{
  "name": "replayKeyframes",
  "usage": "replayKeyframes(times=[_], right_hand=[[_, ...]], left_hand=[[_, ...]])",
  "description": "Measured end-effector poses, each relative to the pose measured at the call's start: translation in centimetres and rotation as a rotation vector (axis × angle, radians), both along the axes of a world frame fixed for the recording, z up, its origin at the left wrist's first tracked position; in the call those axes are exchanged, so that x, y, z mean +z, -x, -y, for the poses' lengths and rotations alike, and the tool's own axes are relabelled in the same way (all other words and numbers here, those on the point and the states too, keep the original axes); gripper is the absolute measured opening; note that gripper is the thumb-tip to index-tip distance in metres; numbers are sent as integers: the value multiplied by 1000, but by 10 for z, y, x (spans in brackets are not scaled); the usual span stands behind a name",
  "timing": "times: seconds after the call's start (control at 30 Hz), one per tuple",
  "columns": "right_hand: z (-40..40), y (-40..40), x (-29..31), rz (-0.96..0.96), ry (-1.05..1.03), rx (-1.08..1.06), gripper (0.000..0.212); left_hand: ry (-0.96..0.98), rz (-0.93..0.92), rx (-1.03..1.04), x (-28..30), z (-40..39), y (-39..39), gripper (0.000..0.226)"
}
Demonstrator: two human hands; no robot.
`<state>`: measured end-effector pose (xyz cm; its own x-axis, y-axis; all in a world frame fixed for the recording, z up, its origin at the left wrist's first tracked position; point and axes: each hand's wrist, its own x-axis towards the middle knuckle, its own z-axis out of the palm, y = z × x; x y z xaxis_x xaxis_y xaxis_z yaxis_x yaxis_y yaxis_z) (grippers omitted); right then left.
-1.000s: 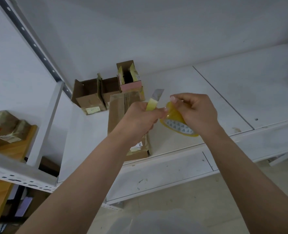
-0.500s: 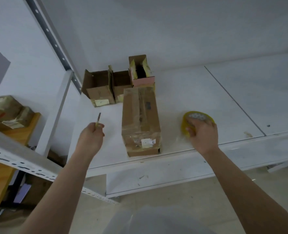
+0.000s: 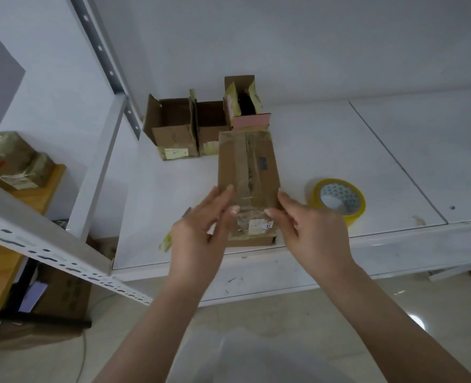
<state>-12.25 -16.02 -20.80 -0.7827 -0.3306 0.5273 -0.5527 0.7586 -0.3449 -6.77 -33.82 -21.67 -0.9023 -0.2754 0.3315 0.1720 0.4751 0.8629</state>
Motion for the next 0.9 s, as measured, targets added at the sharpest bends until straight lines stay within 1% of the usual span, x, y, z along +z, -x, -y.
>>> replayKeyframes(times=[0.07,0.13,0.2,0.23,0.3,0.4,0.47,0.53,0.57,0.63,0.67,0.77,0.83,0.9], right_hand=[[0,1,-3,-35,-20,27,34],[-5,9,-6,-61,9,105,37],[-10,16,-9,-45,40,195,40],[-11,19,-11,-41,50,231,40],[-13,23,-15,-68,62,289,40],[-12,27,-20,-133,76,349,41],[-14,29,-22,-150,78,358,40],[-14,27,-21,-114,110,327,40],[-12,24,-19,-92,119,288,45],[-2,19,-16,-106,74,195,59],[3,19,-15,-114,50,162,60],[2,24,-14,-55,70,175,44],[-8,27,-16,25,114,237,38],[-19,29,-18,143,176,316,39]], left_hand=[[54,-24,31,-5,-3,1,34],[20,-22,45,-8,0,4,30],[-33,-32,53,-8,2,6,29],[-19,-49,72,-9,3,8,28],[78,-85,110,-12,2,12,23],[154,-148,95,-17,4,14,21],[193,-186,65,-21,9,13,24],[208,-201,48,-25,11,12,26],[198,-197,47,-26,10,12,27],[179,-174,74,-25,7,12,27],[172,-159,93,-24,5,12,27],[121,-131,85,-23,4,13,26],[41,-106,-11,-19,14,12,29],[-64,-61,-156,-16,31,11,28]])
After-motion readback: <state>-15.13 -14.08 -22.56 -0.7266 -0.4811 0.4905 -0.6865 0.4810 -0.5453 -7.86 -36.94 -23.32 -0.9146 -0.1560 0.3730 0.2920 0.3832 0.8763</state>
